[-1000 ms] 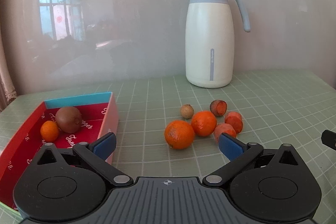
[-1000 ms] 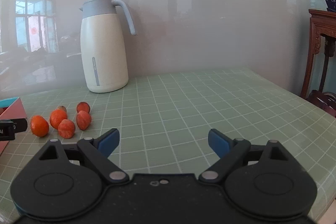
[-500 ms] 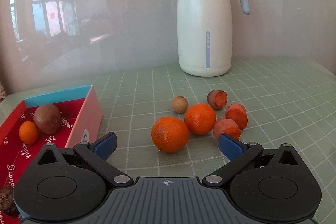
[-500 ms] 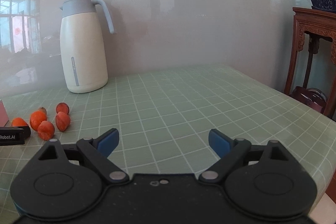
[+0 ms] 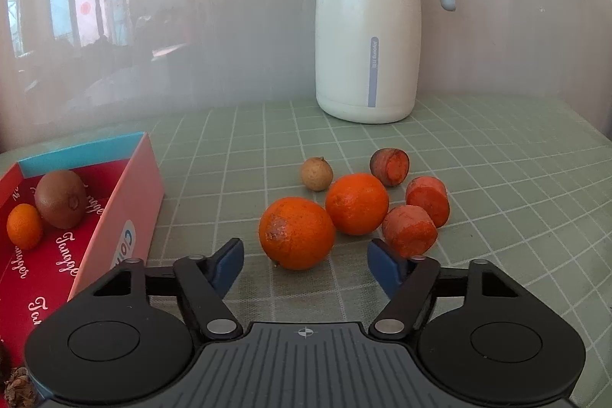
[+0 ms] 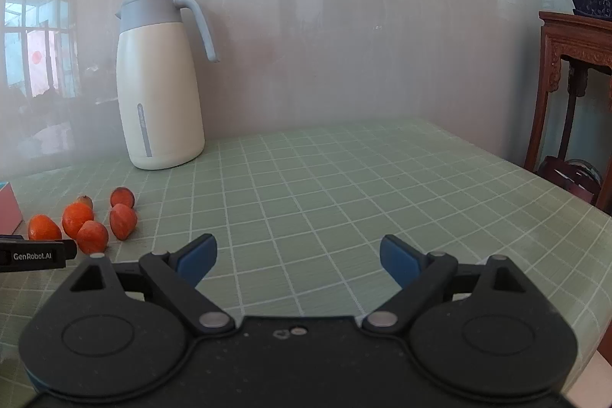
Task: Organize fruits
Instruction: 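Reach the left tool to the large tangerine and close on it, then carry the tangerine with the left tool into the red box and open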
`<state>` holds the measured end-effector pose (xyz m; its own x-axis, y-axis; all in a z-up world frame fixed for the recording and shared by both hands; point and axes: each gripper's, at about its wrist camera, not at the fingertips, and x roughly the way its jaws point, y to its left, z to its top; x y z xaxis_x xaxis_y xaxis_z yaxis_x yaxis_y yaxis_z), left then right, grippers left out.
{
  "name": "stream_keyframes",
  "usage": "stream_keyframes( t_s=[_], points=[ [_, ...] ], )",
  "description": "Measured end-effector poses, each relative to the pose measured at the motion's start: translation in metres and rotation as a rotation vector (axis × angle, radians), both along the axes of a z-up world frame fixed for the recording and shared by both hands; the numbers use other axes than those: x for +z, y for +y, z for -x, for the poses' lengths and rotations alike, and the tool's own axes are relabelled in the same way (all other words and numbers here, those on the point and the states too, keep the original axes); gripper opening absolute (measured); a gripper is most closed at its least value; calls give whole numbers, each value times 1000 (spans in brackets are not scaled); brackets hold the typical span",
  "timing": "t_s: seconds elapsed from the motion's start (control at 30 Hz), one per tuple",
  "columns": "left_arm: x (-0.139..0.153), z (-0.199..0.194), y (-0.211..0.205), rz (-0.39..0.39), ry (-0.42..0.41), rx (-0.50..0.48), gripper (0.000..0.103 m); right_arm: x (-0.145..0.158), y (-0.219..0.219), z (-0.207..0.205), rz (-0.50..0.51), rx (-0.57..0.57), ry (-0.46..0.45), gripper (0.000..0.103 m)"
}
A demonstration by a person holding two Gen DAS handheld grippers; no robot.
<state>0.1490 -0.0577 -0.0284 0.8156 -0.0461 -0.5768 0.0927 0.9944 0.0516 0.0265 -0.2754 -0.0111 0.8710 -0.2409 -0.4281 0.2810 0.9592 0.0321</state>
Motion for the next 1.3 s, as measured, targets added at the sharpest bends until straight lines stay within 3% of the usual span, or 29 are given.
stream_keyframes(
  t_s=[0.3, 0.4, 0.43, 0.8, 1.3],
  points=[
    [-1, -7, 6, 27, 9, 22, 64, 1, -1, 0, -1, 3, 3, 92],
    [-1, -9, 6, 37, 17, 16, 44, 1, 0, 0, 1, 2, 3, 92],
    [-2, -9, 7, 43, 20, 19, 43, 0, 0, -1, 0, 2, 3, 92],
    [2, -1, 9, 56, -9, 24, 42, 0, 1, -1, -2, 10, 7, 92],
    [42, 40, 33, 70, -169, 59, 42, 1, 9, -1, 17, 41, 3, 92]
  ],
)
